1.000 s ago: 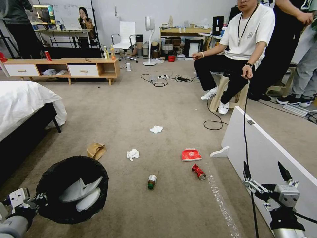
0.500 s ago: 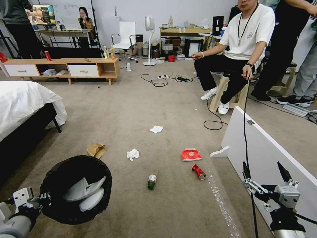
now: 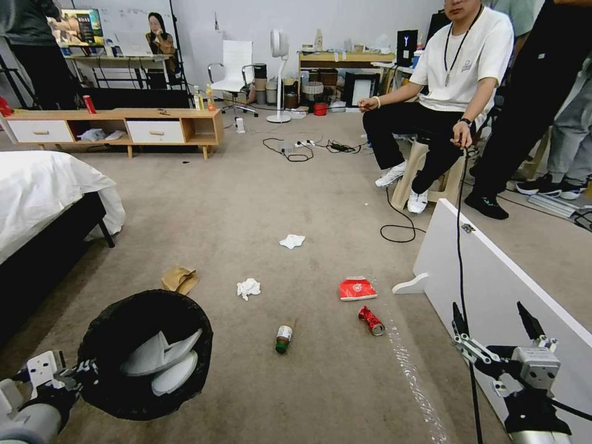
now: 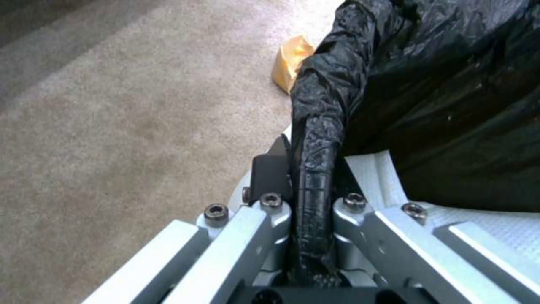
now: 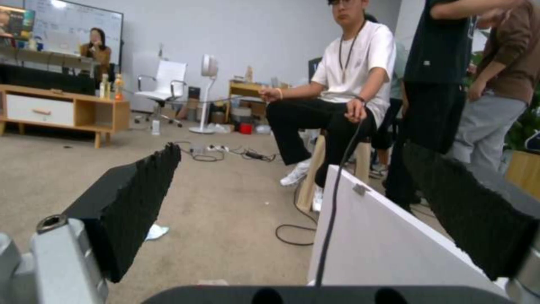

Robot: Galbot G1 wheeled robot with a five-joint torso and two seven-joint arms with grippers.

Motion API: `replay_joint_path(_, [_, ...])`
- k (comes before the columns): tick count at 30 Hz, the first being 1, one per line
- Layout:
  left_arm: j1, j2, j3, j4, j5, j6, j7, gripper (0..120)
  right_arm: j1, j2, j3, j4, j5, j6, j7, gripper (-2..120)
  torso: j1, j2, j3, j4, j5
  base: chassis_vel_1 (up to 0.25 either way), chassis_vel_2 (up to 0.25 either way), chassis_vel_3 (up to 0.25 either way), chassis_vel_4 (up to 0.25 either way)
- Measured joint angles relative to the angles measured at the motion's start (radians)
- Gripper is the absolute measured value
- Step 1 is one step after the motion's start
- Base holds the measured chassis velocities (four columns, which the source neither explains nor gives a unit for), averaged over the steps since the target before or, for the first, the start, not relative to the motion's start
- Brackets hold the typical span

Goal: Pick up the trash bin and place the garbage on the floor into it.

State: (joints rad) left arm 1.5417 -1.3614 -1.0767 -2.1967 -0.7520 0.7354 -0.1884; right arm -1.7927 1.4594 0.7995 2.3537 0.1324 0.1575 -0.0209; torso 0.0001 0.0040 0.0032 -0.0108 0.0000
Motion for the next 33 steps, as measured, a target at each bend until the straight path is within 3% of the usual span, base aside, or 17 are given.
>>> replay_joint_path(11, [0.003, -0.003, -0.001, -0.003, 0.006, 0.0, 0.005, 3, -0.003, 0.0, 0.003, -0.001, 0.0, 0.008, -0.005, 100, 0.0, 0.0, 0.0, 0.0001, -0.0002, -0.011, 0.013, 0.015, -0.011])
replay_joint_path(33, [0.0, -0.004, -0.003, 0.009, 0.013, 0.0, 0.013, 3, 0.005, 0.001, -0.001, -0.012, 0.0, 0.016, -0.001, 100, 0.0, 0.0, 0.0, 0.0001, 0.0001, -0.139, 0.139, 0.136, -0.135])
